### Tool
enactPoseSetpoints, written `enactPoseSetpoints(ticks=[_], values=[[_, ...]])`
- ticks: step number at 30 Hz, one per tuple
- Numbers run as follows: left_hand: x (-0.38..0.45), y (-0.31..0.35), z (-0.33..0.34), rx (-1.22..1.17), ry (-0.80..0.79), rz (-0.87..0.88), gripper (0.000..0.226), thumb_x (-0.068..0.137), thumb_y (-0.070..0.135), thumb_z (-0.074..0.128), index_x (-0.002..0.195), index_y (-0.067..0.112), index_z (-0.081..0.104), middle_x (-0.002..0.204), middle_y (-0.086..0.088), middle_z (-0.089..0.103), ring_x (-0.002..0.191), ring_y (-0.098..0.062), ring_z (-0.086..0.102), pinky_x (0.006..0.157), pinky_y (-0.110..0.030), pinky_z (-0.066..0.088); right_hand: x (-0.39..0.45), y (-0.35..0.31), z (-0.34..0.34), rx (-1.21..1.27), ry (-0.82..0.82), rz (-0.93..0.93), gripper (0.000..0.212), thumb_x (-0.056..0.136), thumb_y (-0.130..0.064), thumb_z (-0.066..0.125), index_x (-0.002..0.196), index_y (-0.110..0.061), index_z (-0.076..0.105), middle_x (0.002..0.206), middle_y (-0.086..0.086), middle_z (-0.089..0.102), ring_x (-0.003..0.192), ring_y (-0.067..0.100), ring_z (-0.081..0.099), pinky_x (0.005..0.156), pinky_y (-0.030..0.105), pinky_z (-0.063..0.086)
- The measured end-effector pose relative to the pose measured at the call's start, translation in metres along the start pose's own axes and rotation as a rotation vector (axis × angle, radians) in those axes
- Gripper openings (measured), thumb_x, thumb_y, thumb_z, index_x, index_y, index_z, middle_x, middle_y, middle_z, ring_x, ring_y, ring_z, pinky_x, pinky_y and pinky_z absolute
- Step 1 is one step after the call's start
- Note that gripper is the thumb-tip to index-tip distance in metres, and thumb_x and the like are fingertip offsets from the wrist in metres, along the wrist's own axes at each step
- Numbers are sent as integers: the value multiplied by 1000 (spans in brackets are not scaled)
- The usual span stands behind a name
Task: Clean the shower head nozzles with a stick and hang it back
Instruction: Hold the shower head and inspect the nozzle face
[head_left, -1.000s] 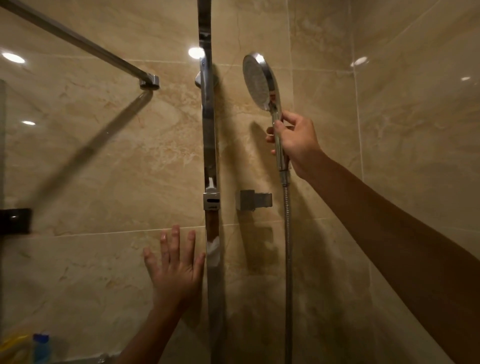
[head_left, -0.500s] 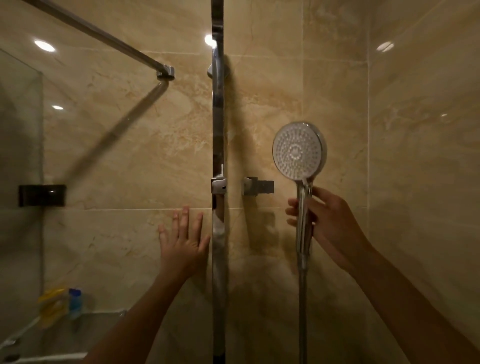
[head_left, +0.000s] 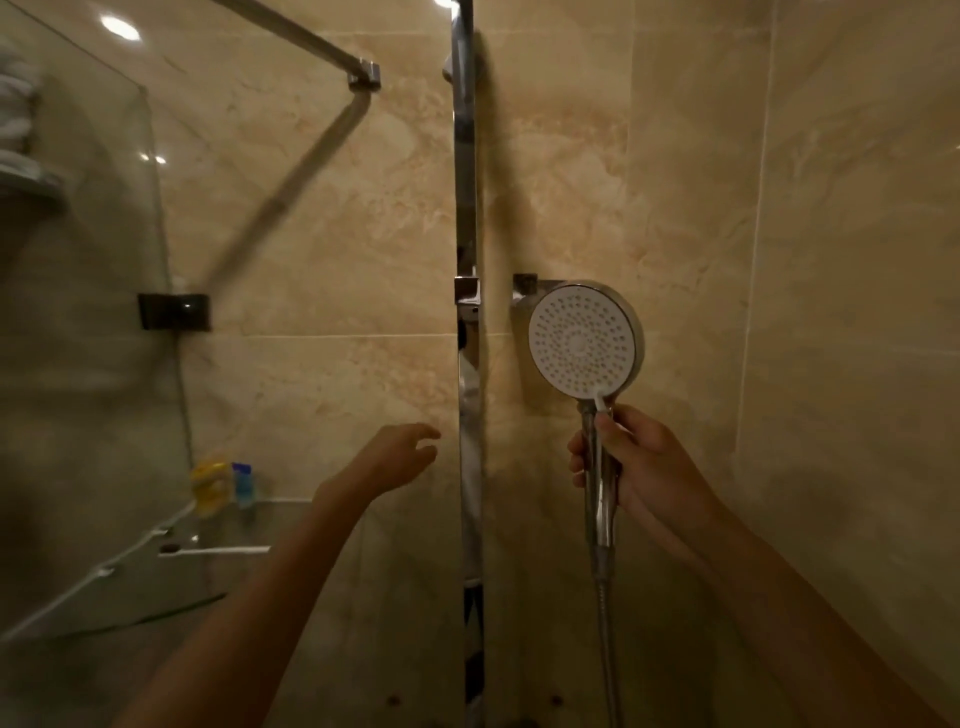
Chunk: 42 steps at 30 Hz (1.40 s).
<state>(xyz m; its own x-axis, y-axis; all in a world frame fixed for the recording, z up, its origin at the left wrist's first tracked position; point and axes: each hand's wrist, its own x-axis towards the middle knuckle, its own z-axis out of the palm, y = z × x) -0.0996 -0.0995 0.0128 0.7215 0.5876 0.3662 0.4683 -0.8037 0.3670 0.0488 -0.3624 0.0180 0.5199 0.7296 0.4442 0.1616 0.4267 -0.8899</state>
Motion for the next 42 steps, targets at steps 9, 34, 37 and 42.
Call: enactPoseSetpoints(ticks=[9,34,37,42], values=[[-114,17,17,-694,-39,-13,21,99,23,54,98,30,74,98,7,76,97,-10,69,88,-29,55,-25,8,70,293,-47,73,22,105,-17,44,114,-1,57,81,11,72,77,25,71,72,36,61],[-206,-8,36,-1261,-409,-21,28,104,13,43,123,-5,49,82,-10,65,75,-22,65,73,-37,54,-99,82,150,-200,-109,268,26,99,-46,52,118,-34,64,111,4,73,100,25,71,85,45,60],[-210,-10,42,-1226,-319,-83,23,103,13,46,113,-5,55,81,-9,67,73,-20,66,74,-39,58,-119,98,139,-33,-138,342,32,95,-46,60,124,-32,64,119,10,70,104,25,69,83,38,58],[-208,-14,40,-1256,-240,-106,15,101,12,48,101,0,57,73,-1,70,67,-16,68,59,-27,56,-173,141,148,133,-219,499,23,91,-37,65,106,-22,75,109,11,74,102,26,71,88,38,57]])
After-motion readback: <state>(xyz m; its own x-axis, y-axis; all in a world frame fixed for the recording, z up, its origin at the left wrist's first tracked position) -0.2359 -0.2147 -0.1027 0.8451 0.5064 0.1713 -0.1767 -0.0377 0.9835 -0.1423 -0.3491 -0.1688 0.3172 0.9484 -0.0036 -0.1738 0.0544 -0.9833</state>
